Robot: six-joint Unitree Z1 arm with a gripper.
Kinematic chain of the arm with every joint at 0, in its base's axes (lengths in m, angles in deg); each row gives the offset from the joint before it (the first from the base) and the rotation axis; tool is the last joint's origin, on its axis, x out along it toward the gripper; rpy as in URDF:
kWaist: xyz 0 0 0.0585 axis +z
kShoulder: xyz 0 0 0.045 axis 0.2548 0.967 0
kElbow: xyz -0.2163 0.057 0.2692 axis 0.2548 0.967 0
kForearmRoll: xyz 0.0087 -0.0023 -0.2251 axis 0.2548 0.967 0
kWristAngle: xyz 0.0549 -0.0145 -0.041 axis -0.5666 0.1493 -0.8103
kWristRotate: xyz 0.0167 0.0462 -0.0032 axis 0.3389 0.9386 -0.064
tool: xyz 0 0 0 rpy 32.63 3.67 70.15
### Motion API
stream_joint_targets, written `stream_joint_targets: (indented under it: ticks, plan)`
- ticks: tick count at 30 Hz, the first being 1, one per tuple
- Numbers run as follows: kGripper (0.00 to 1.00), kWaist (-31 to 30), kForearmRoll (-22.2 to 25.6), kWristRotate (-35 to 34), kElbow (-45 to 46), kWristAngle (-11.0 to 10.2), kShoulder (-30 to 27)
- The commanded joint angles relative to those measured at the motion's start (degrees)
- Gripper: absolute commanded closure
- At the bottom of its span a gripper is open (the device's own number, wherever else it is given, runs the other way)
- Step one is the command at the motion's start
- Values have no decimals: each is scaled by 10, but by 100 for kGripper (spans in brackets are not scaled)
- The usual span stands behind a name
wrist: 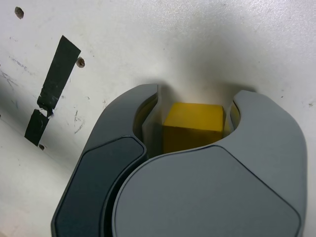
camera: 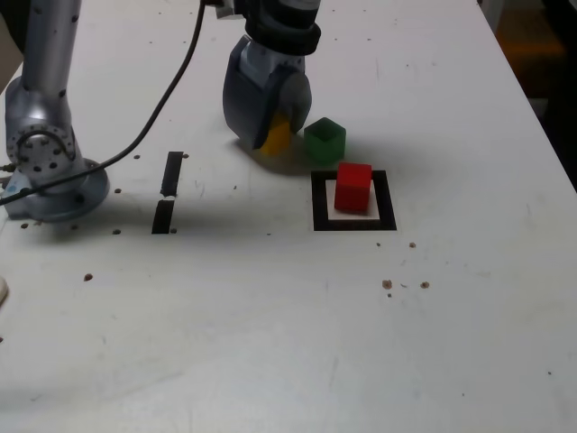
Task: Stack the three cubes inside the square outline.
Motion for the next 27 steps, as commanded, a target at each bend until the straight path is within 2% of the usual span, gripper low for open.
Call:
stream_joint_targets:
  ticks: [1, 3, 8, 12, 15, 21, 24, 27]
  plan:
    - [68, -1, -6, -1, 6, -6, -8]
    - [73, 0, -2, 1, 3, -16, -25]
    - [76, 0, 49, 8, -22, -49, -58]
    - [81, -7, 140, 56, -75, -74, -95]
    - [81, -36, 172, 83, -104, -78, -107]
    - [81, -126, 182, 121, -142, -84, -115]
    - [82, -155, 181, 149, -156, -80, -109]
    - [84, -175, 176, 165, -177, -66, -83]
